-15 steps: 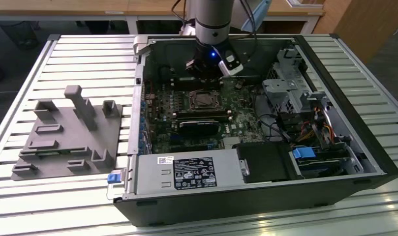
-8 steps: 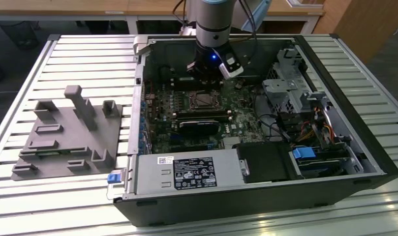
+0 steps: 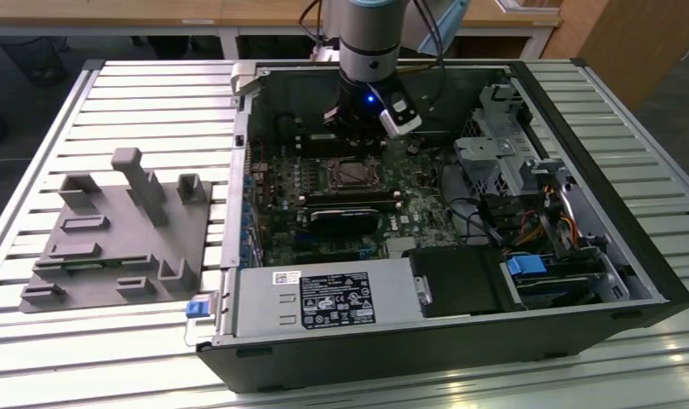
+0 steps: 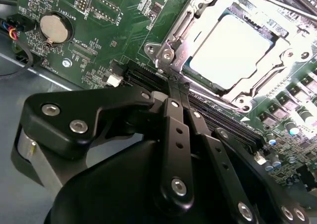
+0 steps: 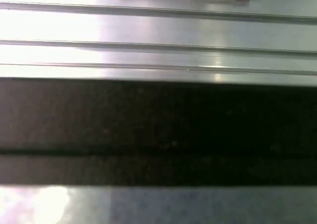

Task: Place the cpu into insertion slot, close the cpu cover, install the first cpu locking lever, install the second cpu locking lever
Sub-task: 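Install the first cpu locking lever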

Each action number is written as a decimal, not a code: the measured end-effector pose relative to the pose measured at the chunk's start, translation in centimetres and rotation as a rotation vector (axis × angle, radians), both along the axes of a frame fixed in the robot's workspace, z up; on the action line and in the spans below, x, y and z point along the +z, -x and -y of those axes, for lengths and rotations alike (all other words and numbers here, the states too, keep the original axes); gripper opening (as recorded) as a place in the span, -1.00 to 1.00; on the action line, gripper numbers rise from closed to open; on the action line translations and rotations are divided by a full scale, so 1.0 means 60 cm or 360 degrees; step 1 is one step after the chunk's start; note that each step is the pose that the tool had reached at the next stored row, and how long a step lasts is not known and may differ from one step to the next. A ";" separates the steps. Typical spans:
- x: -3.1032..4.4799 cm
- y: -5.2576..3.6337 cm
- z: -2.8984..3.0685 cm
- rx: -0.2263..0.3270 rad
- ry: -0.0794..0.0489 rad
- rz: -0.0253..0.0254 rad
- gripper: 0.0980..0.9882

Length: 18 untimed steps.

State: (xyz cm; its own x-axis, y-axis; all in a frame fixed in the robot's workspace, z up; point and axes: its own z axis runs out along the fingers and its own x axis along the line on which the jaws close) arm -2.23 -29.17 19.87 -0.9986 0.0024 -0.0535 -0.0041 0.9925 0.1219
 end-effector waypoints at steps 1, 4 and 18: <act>0.000 0.000 0.0000 0.0000 0.0003 -0.00001 -0.94; 0.000 0.000 -0.0002 0.0000 0.0037 -0.00006 -0.94; 0.004 0.000 -0.0010 0.0000 0.0055 -0.00001 -0.94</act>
State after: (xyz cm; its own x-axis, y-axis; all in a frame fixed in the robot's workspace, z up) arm -2.24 -29.11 20.12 -0.9986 0.0008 -0.0535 -0.0039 0.9962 0.0874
